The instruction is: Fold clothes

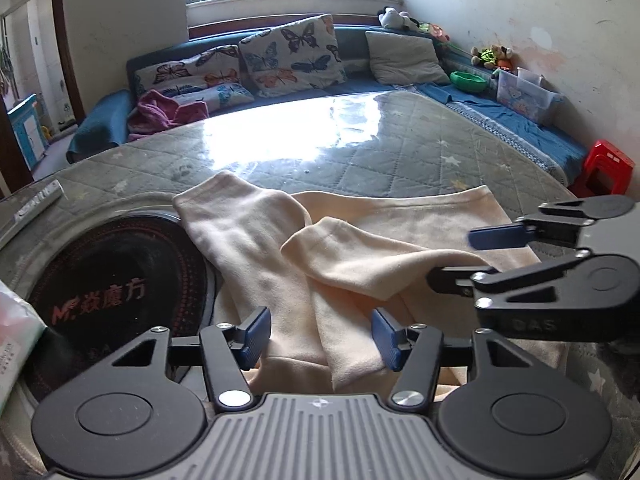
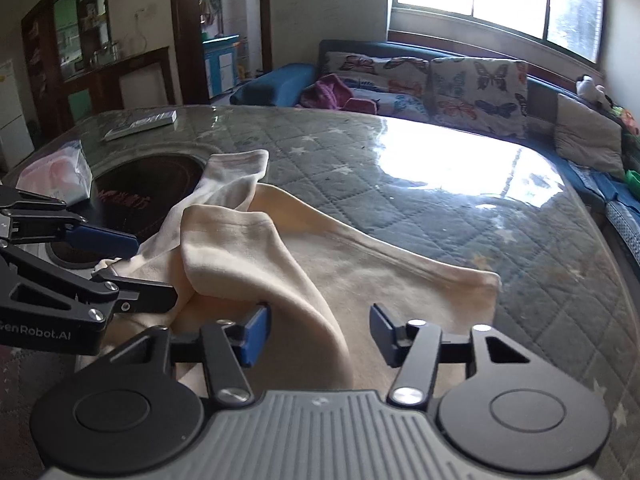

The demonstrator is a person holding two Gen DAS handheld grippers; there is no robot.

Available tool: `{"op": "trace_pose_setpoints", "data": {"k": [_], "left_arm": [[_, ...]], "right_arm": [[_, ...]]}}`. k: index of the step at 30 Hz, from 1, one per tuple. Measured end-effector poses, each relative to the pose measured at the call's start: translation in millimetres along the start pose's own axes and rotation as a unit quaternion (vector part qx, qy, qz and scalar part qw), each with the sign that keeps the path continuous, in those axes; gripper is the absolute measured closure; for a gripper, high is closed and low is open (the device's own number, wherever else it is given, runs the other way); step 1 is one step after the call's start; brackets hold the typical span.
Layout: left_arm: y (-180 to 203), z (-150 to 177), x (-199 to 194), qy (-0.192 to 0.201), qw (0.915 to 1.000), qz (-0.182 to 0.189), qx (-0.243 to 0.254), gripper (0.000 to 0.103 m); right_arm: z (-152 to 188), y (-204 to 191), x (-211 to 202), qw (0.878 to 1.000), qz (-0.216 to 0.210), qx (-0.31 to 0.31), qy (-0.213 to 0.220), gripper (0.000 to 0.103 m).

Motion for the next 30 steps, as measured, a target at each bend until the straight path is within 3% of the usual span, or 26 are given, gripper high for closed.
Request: {"op": "trace_pose_setpoints", "data": {"k": [3, 6, 12, 19, 21, 23, 25, 29, 30], "left_arm": [[0.3, -0.7, 2.6, -0.001, 1.0, 0.006, 0.002, 0.052], [-0.8, -1.8, 4.0, -0.001, 1.0, 0.007, 0.002, 0.052], [0.2, -5.8, 4.5, 0.0, 1.0, 0.009, 0.004, 0.052], [7.0, -12.0, 8.0, 0.002, 0.9998, 0.013, 0.012, 0.052], [10.2, -14.2, 10.0, 0.002, 0.9997, 0.014, 0.019, 0.053], [13.2, -15.2, 13.4, -0.001, 0.9996, 0.015, 0.024, 0.064], [14.4, -14.6, 16.4, -0.007, 0.9995, 0.019, 0.026, 0.085], [6.7, -10.5, 10.4, 0.001, 0.9998, 0.009, 0.016, 0.098], [3.1, -9.2, 6.6, 0.006, 0.9999, 0.006, 0.012, 0.1]], "right_arm": [[-2.2, 1.1, 5.7, 1.0, -0.012, -0.003, -0.003, 0.083], [-1.0, 3.1, -6.2, 1.0, -0.003, 0.003, 0.015, 0.093], [6.1, 23.2, -55.5, 0.997, 0.051, 0.027, 0.059, 0.095], [58.3, 47.8, -131.0, 0.981, 0.143, 0.097, 0.092, 0.095], [73.5, 50.5, -142.9, 0.977, 0.152, 0.116, 0.092, 0.095], [92.3, 54.1, -154.1, 0.975, 0.155, 0.14, 0.08, 0.095], [107.0, 57.1, -161.7, 0.973, 0.155, 0.158, 0.067, 0.092], [118.9, 57.8, -171.8, 0.972, 0.162, 0.16, 0.056, 0.087], [117.1, 57.7, -174.6, 0.973, 0.161, 0.154, 0.06, 0.078]]}}
Point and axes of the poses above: each gripper's, at about its wrist camera, not at the fingertips, and x roughly the way its jaws point, y to its right, z to its underside, the point moved 5 cm from there along x, roughly the way its jaws point, and after that the axes turned 13 degrees about -z, right-handed, at the moved point
